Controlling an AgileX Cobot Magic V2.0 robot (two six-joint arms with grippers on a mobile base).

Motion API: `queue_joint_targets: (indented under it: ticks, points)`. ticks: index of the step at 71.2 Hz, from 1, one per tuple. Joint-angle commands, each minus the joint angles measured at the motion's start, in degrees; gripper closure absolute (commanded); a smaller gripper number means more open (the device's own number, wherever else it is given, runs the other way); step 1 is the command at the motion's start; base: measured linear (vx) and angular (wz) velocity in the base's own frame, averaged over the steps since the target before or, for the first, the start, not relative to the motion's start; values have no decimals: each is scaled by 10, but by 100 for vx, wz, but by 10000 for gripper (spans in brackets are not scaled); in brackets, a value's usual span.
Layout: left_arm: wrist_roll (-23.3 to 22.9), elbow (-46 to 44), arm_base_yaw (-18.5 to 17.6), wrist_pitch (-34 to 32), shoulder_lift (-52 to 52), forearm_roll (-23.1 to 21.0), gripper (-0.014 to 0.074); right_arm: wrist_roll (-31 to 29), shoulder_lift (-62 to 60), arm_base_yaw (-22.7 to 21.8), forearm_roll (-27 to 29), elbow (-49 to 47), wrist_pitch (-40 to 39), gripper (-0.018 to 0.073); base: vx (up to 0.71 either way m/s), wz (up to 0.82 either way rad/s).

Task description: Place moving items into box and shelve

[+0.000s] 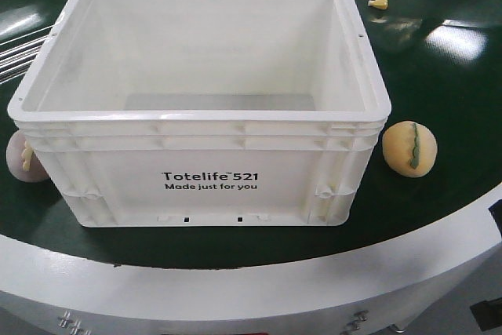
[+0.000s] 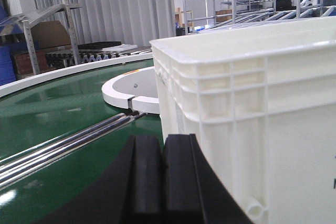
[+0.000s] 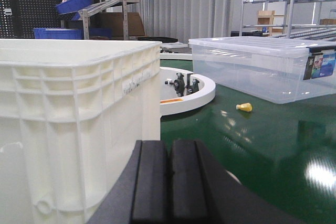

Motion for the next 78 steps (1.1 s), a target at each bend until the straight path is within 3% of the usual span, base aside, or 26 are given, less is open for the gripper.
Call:
queue_joint_targets:
  ticks: [1,8,28,45,55,78]
  points:
    - [0,-58,-3,-4,14,0,623,-10,21,-3,-5,-46,-41,574,0,0]
    - [-1,-118,-3,57,55,0,623,-7,74,-3,4,-98,-20,574,0,0]
    - [-2,-259,-3,59,229,0,623,-8,310,-3,2,-298,-22,574,0,0]
    - [-16,-326,-3,-5,341,-1,623,-12,447,-2,-1,-401,-43,574,0,0]
    - [-67,-332,-3,-53,375,0,623,-8,469,-2,1,-404,-69,574,0,0]
    - [-69,-331,-3,-137,383,0,623,-8,471,-2,1,-404,-72,574,0,0]
